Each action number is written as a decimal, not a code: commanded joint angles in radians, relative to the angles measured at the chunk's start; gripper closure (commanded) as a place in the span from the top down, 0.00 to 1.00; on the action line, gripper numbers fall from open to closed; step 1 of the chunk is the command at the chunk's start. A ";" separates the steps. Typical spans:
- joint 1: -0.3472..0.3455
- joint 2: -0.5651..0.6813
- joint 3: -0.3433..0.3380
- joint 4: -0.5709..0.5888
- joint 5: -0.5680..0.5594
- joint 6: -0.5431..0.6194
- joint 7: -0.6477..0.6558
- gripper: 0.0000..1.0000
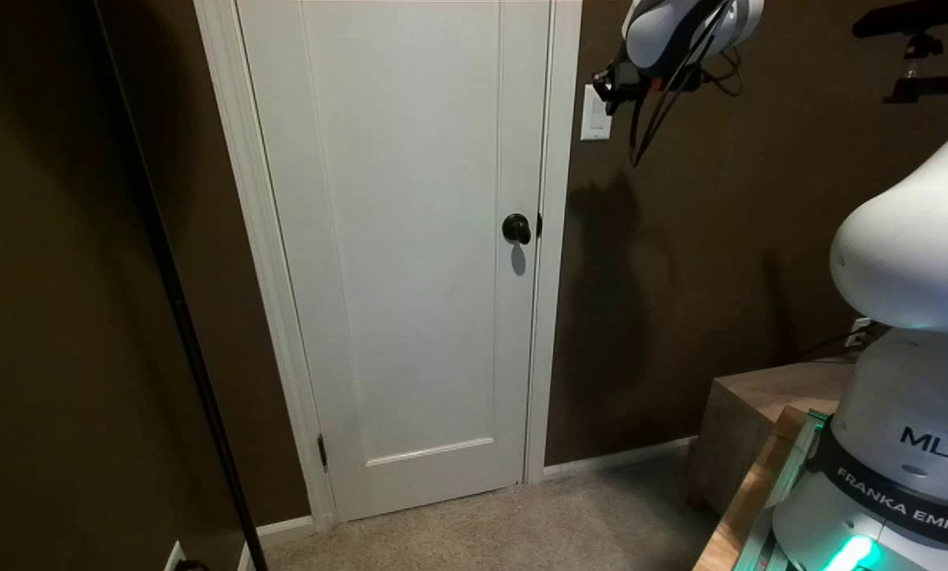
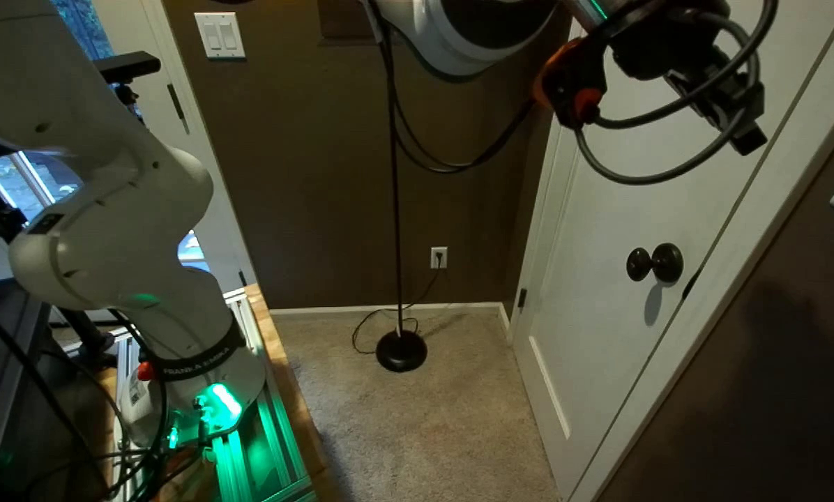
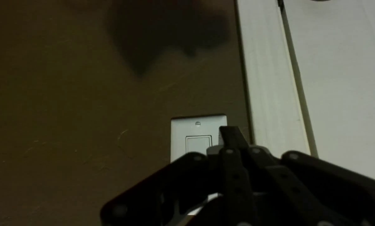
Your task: Flip the switch
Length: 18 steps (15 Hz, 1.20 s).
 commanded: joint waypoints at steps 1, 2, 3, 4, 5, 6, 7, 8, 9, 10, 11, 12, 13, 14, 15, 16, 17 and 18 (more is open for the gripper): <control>-0.065 0.104 0.036 0.112 -0.106 0.055 0.118 0.00; -0.073 0.122 0.041 0.136 -0.129 0.048 0.140 0.00; -0.080 0.145 0.045 0.158 -0.161 0.052 0.163 0.00; -0.080 0.161 0.045 0.174 -0.179 0.048 0.175 0.00; -0.087 0.183 0.046 0.197 -0.222 0.059 0.209 0.00; -0.082 0.202 0.042 0.218 -0.238 0.064 0.226 0.00; -0.079 0.220 0.038 0.239 -0.264 0.073 0.246 0.00; -0.076 0.239 0.033 0.261 -0.288 0.081 0.267 0.00; -0.073 0.254 0.028 0.281 -0.316 0.086 0.289 0.00; -0.069 0.266 0.023 0.298 -0.343 0.075 0.306 0.00; -0.067 0.280 0.017 0.318 -0.376 0.069 0.332 0.00; -0.064 0.293 0.011 0.335 -0.406 0.068 0.355 0.00; -0.061 0.301 0.006 0.348 -0.429 0.056 0.374 0.00; -0.058 0.309 0.001 0.360 -0.448 0.049 0.389 0.00; -0.056 0.319 -0.007 0.376 -0.480 0.050 0.412 0.00; -0.055 0.327 -0.011 0.384 -0.496 0.051 0.422 0.00; -0.053 0.338 -0.017 0.399 -0.521 0.057 0.438 0.00; -0.052 0.351 -0.016 0.408 -0.526 0.054 0.441 0.00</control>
